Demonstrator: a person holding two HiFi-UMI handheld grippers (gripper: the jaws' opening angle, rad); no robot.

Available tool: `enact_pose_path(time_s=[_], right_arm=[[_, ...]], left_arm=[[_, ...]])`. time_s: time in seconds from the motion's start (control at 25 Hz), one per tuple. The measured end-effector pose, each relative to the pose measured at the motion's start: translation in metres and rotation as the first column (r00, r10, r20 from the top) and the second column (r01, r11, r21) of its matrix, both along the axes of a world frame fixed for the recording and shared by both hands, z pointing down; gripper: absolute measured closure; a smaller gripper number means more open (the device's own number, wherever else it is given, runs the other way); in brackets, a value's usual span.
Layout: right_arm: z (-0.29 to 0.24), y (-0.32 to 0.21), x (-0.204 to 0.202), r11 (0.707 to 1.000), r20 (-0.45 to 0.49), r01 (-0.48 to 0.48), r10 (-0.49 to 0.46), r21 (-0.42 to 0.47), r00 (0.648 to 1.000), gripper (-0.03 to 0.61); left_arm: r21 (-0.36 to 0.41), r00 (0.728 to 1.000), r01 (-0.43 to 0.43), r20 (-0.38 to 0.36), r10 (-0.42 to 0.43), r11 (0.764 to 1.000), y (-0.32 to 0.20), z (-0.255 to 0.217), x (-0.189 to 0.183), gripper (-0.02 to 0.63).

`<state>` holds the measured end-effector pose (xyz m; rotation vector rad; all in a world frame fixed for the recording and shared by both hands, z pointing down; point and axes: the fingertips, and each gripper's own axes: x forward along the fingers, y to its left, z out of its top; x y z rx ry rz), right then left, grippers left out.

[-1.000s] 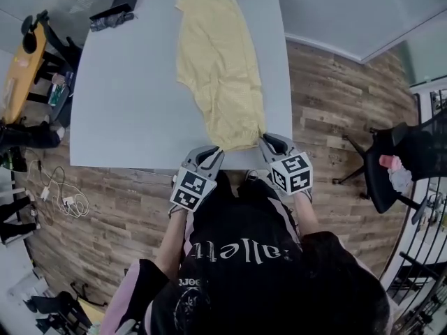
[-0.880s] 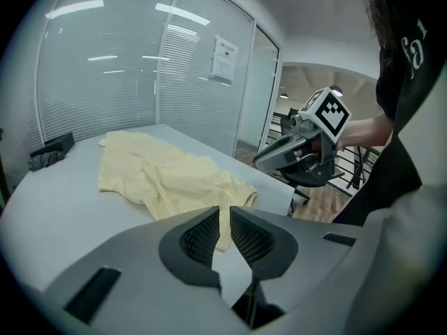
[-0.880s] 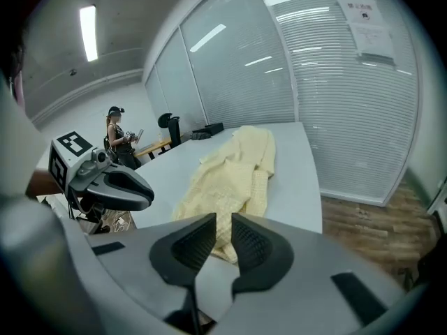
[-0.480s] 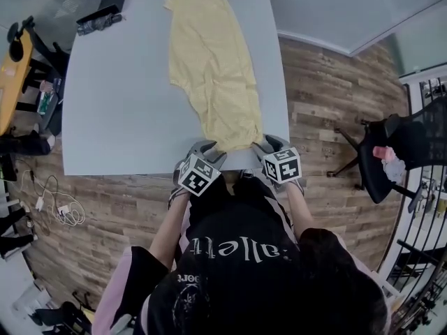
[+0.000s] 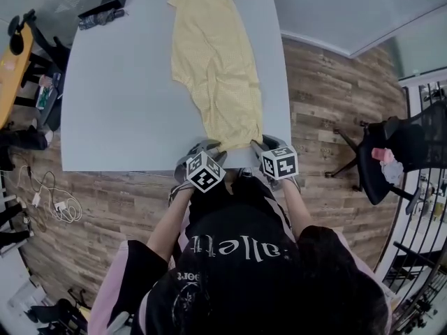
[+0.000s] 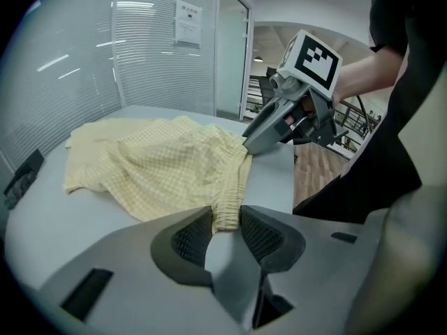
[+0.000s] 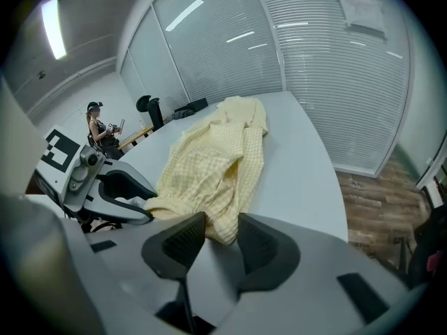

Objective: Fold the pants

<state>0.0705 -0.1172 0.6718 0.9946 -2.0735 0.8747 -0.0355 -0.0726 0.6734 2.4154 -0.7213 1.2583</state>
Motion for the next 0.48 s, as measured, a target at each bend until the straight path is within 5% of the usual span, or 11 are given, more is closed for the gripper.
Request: enact_pose_path(time_s=[0.24, 0.48], right_arm=[[-0.008, 0.008, -0.010, 0.999, 0.019, 0.033, -0.033, -0.013, 0.999, 0.494], [-0.037, 0.006, -0.019, 1.000, 0.109, 0.025, -0.023, -0.011, 0.994, 0.495]], left_arm=[[-0.020, 1.000, 0.004, -0.023, -0.004, 1.000, 0.008, -0.006, -0.003, 0.505], [0.011, 0.986, 0.057, -0.155, -0.055, 0.998, 0.001, -0.047, -0.013, 0.506]])
